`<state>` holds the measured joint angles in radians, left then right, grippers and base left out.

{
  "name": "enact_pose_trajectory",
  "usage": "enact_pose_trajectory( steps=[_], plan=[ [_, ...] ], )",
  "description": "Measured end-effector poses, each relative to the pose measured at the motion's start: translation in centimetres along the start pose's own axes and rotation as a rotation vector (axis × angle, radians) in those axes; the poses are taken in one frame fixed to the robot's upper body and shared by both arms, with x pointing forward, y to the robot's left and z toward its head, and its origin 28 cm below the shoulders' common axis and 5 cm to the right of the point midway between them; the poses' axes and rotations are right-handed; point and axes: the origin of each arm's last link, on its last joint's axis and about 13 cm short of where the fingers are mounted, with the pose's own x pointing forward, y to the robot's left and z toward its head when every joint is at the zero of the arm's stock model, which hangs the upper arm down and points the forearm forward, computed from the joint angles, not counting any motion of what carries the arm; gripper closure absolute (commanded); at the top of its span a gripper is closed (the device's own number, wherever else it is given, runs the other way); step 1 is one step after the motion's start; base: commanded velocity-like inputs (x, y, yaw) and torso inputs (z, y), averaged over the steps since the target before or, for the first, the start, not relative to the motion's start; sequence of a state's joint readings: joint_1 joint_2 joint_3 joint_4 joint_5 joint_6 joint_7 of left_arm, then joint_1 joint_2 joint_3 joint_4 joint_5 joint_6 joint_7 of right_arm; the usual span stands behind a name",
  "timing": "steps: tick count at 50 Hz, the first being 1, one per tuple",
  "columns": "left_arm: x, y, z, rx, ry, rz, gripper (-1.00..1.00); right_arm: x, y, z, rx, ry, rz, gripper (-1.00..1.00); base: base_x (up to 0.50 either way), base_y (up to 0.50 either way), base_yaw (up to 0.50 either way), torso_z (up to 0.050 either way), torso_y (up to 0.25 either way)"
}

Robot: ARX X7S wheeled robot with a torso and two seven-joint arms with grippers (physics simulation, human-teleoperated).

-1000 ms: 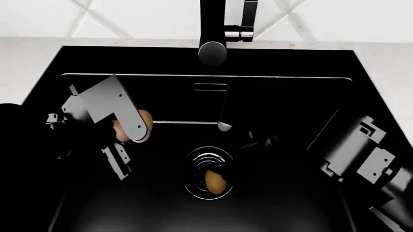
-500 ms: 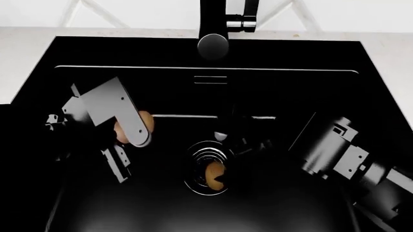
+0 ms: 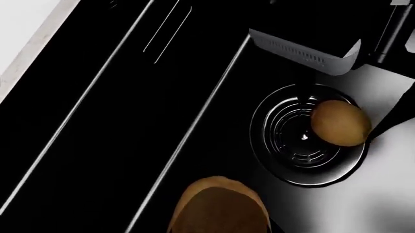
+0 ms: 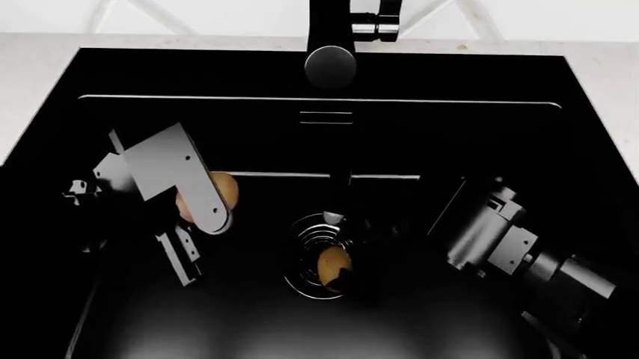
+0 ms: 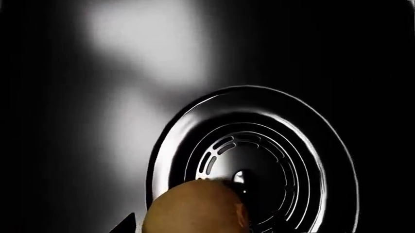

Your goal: Pick up the fruits and vegetables and place them in the sink. Turn on the sink faucet to wash them. Then turn the sink off and put them in the tray.

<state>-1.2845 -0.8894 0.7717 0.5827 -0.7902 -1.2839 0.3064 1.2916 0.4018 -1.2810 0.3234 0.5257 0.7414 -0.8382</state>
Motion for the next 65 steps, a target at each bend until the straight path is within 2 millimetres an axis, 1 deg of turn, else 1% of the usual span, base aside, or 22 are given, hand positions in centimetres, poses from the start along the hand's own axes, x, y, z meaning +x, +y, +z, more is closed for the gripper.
enact_pose_trajectory(
  steps=[12,22,23,35,43,50,59,65],
  plan=[
    [-0.1,0.0,0.0,0.002,-0.013,-0.004,1.00,1.5,-0.9,0.0,0.004,0.030,0.038,-1.00,0.00,0.00,0.00,0.000,0.000],
    [-0.1,0.0,-0.1,0.004,-0.020,-0.005,1.00,1.6,-2.0,0.2,0.021,0.042,0.074,-1.00,0.00,0.00,0.00,0.000,-0.002],
    [-0.1,0.0,-0.1,0.003,-0.021,-0.005,1.00,1.6,-2.0,0.3,0.020,0.044,0.077,1.00,0.00,0.00,0.00,0.000,0.000],
    [-0.2,0.0,-0.1,0.003,-0.025,-0.003,1.00,1.6,-2.2,0.6,-0.010,0.062,0.063,1.00,0.00,0.00,0.00,0.000,-0.003],
    [-0.1,-0.1,0.0,0.008,-0.028,-0.010,1.00,1.1,-1.7,0.4,-0.006,0.070,0.044,1.00,0.00,0.00,0.00,0.000,-0.001],
    [-0.1,-0.2,0.1,0.013,-0.034,-0.025,1.00,-1.1,-0.9,0.1,0.011,0.042,-0.027,1.00,0.00,0.00,0.00,0.000,0.018],
    [-0.1,-0.3,0.2,0.017,-0.030,-0.041,1.00,-4.5,0.3,-0.6,0.035,0.004,-0.129,1.00,0.00,0.00,0.00,0.000,0.245],
    [-0.2,-0.4,0.2,0.019,-0.029,-0.044,1.00,-6.4,0.9,-1.0,0.042,-0.015,-0.186,1.00,0.00,0.00,0.00,0.000,0.250]
  ],
)
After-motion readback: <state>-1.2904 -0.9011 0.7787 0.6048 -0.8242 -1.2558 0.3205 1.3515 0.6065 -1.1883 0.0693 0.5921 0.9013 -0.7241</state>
